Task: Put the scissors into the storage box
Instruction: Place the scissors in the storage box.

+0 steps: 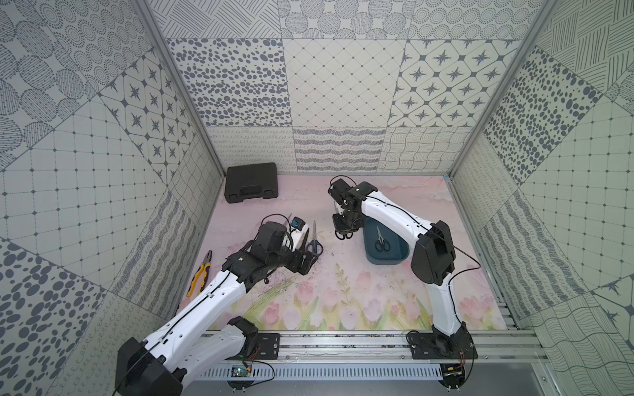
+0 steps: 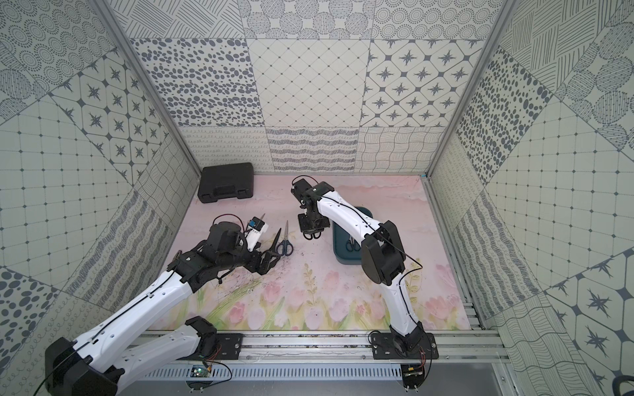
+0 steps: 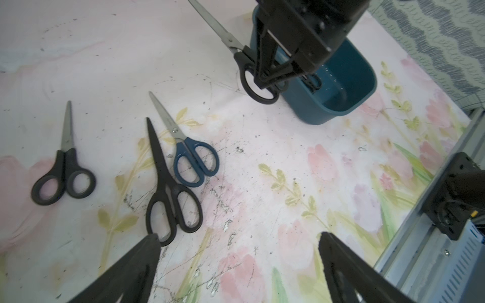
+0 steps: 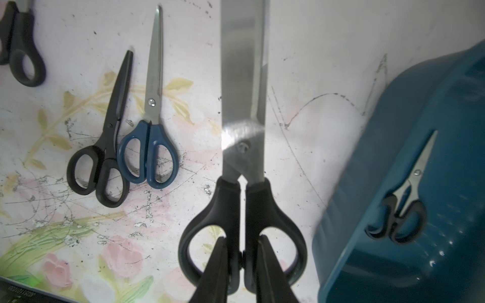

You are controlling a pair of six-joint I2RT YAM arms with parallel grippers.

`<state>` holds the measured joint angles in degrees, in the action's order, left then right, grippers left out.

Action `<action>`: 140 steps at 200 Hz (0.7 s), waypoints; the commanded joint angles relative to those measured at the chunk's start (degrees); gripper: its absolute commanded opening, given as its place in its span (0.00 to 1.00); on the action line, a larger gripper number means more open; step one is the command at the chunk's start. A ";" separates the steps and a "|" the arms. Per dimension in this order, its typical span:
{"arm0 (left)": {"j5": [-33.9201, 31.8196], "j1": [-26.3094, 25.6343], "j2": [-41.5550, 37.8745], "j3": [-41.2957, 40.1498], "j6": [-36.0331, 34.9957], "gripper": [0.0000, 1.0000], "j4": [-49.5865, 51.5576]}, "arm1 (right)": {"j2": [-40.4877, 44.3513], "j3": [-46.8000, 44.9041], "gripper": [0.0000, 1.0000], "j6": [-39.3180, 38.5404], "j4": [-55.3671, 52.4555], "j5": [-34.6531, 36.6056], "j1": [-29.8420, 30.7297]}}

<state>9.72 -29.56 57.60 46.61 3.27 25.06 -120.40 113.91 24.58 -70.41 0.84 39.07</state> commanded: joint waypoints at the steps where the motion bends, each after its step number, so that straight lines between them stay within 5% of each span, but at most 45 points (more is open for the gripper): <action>1: 0.52 -7.57 6.04 5.18 2.37 0.99 -11.15 | 6.24 -2.11 0.00 -1.55 -0.25 2.81 -4.00; 83: 11.32 -15.62 19.49 10.82 1.42 0.99 -23.40 | 16.34 -24.20 0.00 -4.61 6.15 0.37 -15.78; 140: 8.04 -17.55 21.86 10.52 0.78 1.00 -21.94 | 12.40 -30.55 0.00 -4.47 11.09 -0.64 -16.44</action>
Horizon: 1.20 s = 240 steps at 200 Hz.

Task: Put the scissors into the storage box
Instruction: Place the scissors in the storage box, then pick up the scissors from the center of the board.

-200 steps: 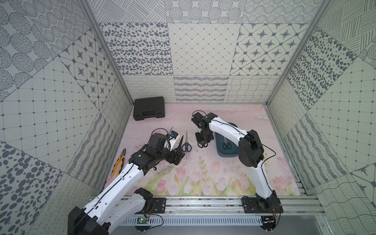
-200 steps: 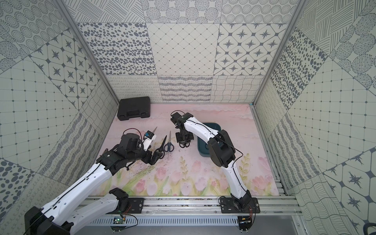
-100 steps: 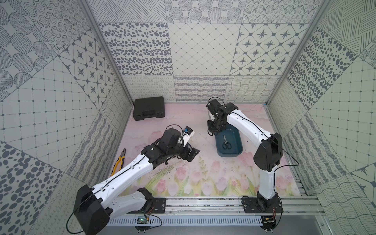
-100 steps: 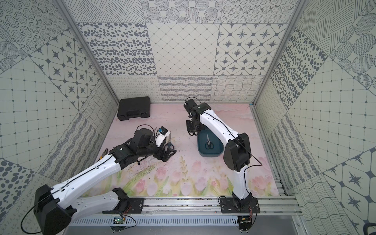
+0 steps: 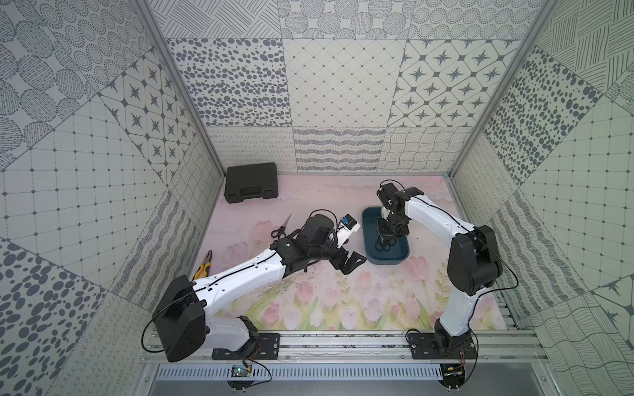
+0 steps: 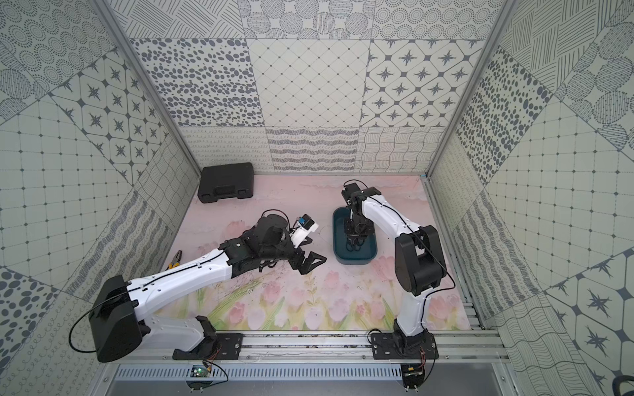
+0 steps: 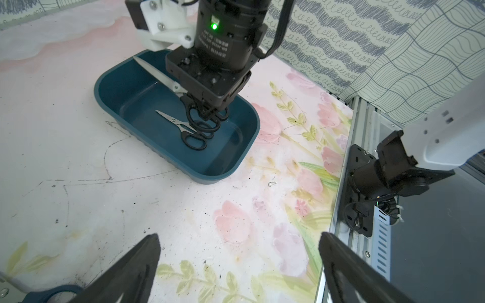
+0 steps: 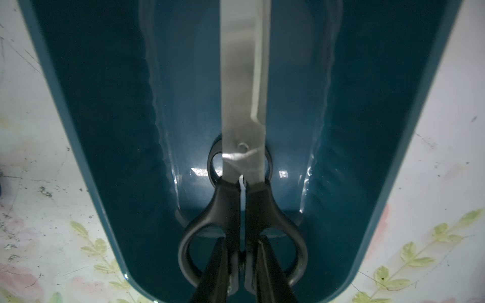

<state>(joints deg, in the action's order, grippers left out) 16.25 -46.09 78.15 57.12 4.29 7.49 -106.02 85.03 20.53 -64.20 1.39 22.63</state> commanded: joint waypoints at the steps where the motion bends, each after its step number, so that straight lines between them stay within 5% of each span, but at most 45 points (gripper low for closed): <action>1: 1.46 -1.03 1.31 0.01 -0.21 1.00 -4.30 | -2.04 -1.74 0.00 -0.42 5.01 -1.20 0.02; 72: -2.41 -1.11 -0.09 -2.27 -0.25 1.00 -3.22 | -4.38 -3.59 0.00 0.12 8.12 0.64 0.02; 119: -0.69 -1.13 -1.07 -2.61 -1.18 1.00 -5.03 | -3.37 -3.12 0.34 0.12 8.08 1.07 -0.04; 153: -2.92 -1.19 -4.00 -4.26 -2.11 1.00 -6.53 | -1.34 -2.82 0.41 0.15 7.92 1.78 0.02; 189: -12.19 -0.94 -7.88 -6.36 -4.19 1.00 -5.17 | 2.02 -1.43 0.42 -0.10 7.45 0.47 1.13; 240: -20.72 10.39 -8.51 -6.49 1.99 1.00 7.25 | 3.65 5.28 0.45 2.63 6.43 -1.35 9.02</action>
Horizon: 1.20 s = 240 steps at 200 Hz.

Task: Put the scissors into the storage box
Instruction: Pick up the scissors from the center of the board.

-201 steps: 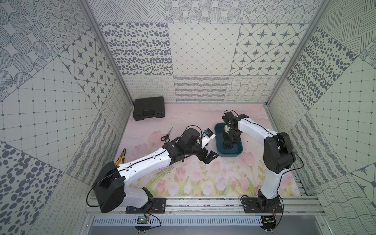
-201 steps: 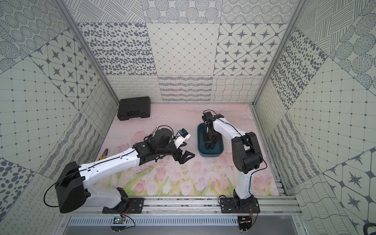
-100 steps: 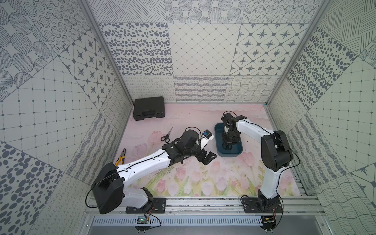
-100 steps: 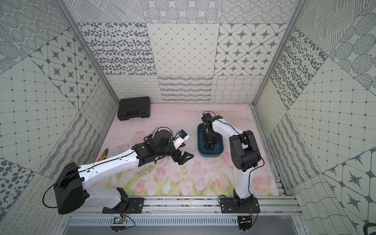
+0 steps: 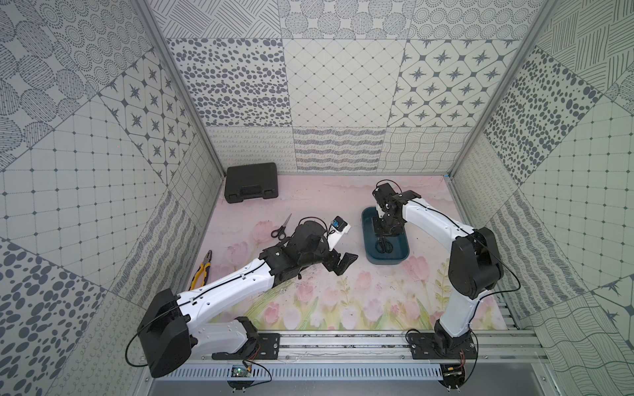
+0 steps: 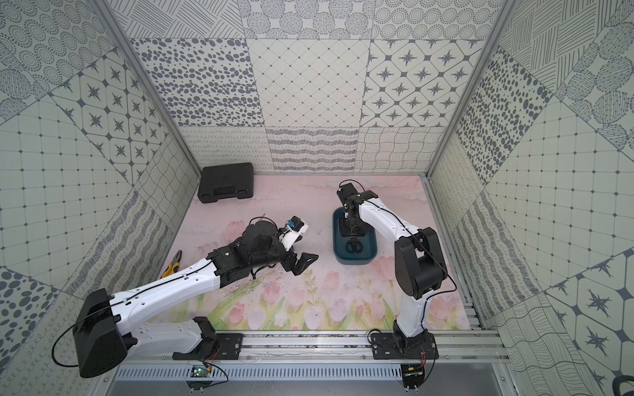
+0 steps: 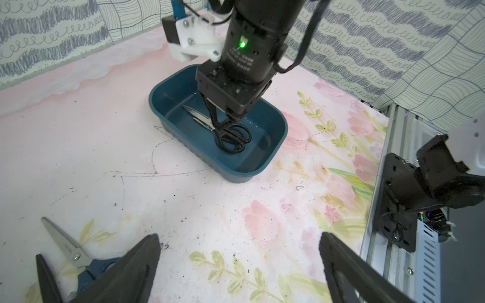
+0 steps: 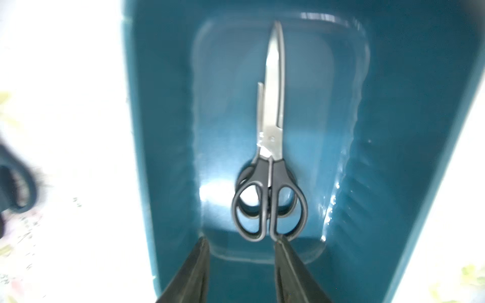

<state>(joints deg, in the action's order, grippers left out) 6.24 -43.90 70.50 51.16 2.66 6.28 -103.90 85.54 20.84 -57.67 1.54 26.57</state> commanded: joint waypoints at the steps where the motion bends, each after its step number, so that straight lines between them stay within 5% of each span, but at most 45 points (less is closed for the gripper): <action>1: -10.85 8.56 -0.87 -0.57 3.87 1.00 8.69 | 1.47 4.93 0.45 2.43 -0.18 -1.52 5.34; 44: -13.73 21.06 -2.10 -2.79 15.12 1.00 17.88 | -5.78 14.33 0.45 5.01 -2.85 -2.84 14.86; 109: -11.00 29.13 -4.29 -5.77 19.09 1.00 27.71 | -19.67 29.83 0.41 5.54 -9.61 -2.59 21.35; 240: -2.58 30.13 -5.62 -10.49 18.17 0.98 23.15 | -41.48 52.19 0.39 8.24 -16.38 -3.57 25.41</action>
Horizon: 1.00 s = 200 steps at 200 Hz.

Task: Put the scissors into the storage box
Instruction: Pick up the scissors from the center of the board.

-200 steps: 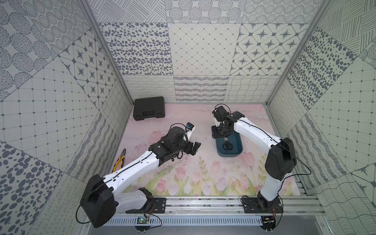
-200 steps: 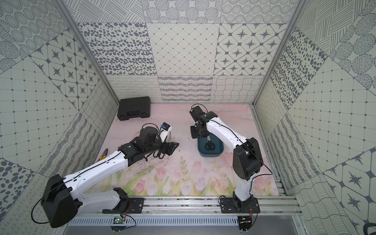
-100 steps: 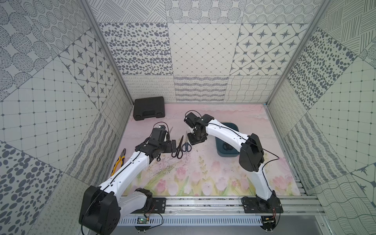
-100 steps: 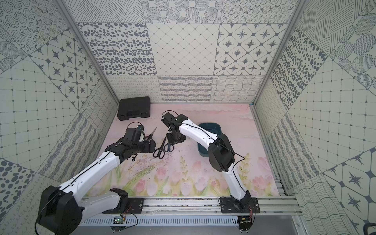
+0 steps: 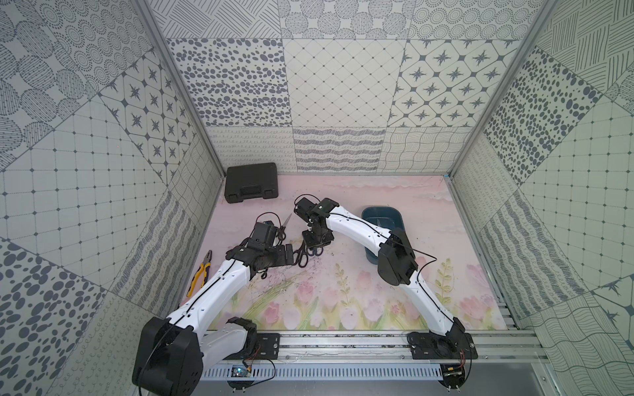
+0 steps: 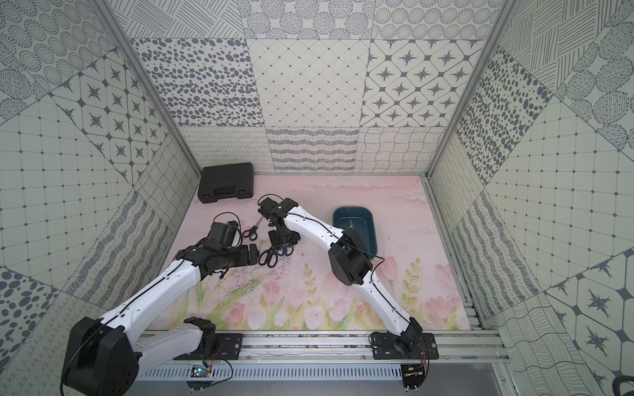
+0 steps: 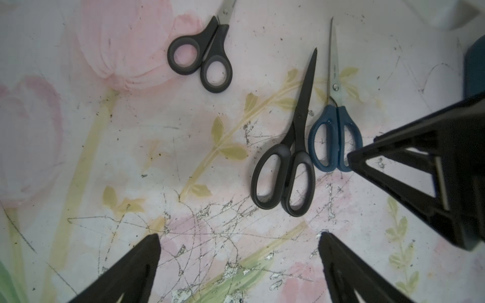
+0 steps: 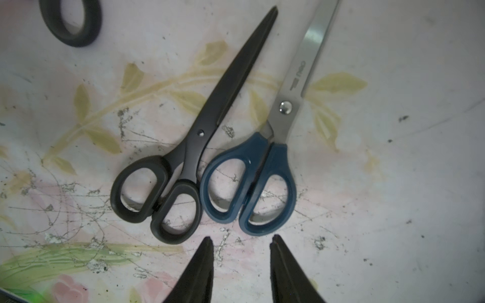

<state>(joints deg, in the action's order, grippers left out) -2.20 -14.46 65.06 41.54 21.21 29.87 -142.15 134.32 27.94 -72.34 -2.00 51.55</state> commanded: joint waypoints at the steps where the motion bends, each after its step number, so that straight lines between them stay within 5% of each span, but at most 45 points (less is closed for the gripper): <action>1: 5.96 0.67 -0.27 -0.95 -0.34 0.98 -0.61 | -3.36 3.45 0.39 1.14 -1.74 0.02 0.41; 80: 8.35 0.67 -1.96 -2.69 0.41 0.98 -3.77 | -10.38 5.16 0.31 4.65 -3.49 3.21 0.31; 129: 8.36 0.68 -2.89 -3.13 0.67 0.98 -3.83 | -7.36 -4.77 0.05 4.36 -2.56 6.86 -1.58; 200: 14.33 0.66 -2.00 -3.35 0.32 0.97 -8.03 | 1.98 -18.52 0.00 -0.09 7.69 4.87 -4.35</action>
<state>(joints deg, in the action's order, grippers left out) 6.02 -14.46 62.70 38.30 21.41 26.06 -139.37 121.54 30.92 -66.94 1.52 47.83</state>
